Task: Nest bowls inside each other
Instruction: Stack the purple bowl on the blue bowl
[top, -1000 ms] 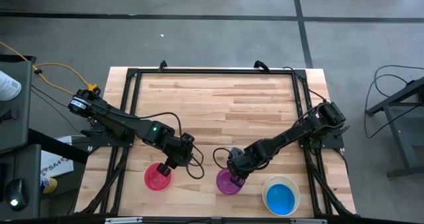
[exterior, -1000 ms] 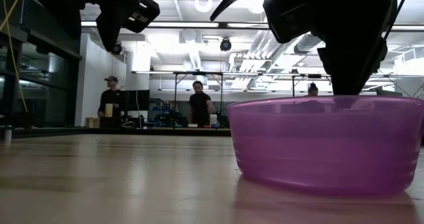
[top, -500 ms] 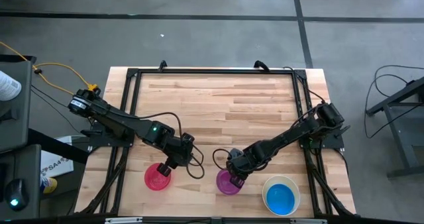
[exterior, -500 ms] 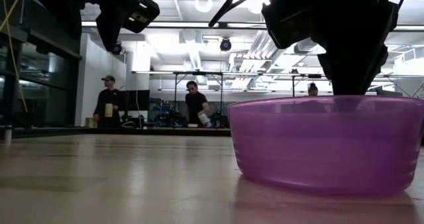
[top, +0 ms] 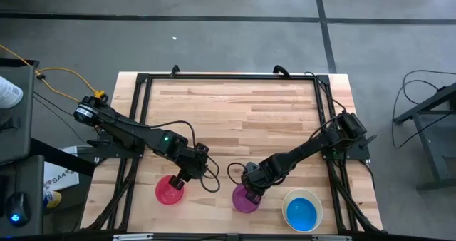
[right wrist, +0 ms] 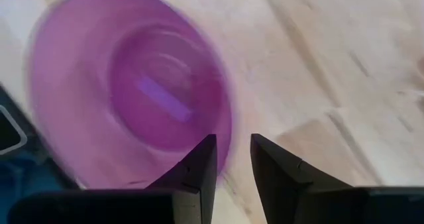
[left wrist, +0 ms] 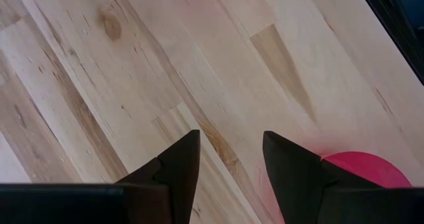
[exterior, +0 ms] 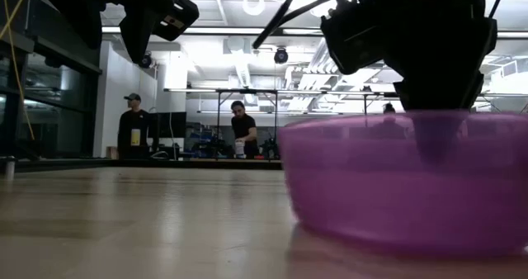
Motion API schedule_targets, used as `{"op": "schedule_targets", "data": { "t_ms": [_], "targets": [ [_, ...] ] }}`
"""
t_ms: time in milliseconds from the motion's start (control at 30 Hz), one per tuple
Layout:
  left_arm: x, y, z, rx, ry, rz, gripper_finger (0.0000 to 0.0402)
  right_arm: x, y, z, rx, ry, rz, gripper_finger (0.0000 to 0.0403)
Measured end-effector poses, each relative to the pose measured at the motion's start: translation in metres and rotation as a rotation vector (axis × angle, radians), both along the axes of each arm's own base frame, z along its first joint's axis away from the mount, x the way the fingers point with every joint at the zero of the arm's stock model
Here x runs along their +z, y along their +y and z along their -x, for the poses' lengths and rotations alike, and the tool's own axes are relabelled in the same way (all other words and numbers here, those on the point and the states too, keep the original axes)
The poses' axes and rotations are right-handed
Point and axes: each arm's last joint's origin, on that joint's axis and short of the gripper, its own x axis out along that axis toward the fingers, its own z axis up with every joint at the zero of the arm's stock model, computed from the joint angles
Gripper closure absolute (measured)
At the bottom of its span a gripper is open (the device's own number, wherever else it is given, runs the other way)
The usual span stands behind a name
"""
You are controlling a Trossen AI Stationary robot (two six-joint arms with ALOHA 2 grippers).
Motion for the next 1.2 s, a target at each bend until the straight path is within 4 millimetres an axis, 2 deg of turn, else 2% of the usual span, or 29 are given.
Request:
{"op": "schedule_targets", "data": {
  "t_ms": [200, 467, 967, 1100, 1200],
  "targets": [
    [0.0, 0.0, 0.0, 0.001, 0.0, 0.001, 0.0238, 0.0, 0.0, 0.0, 0.0, 0.005, -0.001, 0.0333],
    [0.0, 0.0, 0.0, 0.002, 0.001, 0.001, 0.0238, 0.0, 0.0, 0.0, -0.001, 0.004, 0.001, 0.0393],
    [0.0, 0.0, 0.0, 0.003, 0.001, 0.001, 0.0238, 0.001, -0.012, -0.004, 0.033, -0.002, 0.003, 0.0399],
    [0.0, 0.0, 0.0, 0.003, 0.0, 0.001, 0.0238, 0.014, -0.019, 0.004, 0.037, 0.02, 0.02, 0.0399],
    [0.0, 0.0, 0.0, 0.003, 0.0, 0.001, 0.0238, 0.031, -0.025, 0.014, 0.022, 0.016, 0.068, 0.0399]
  ]
}}
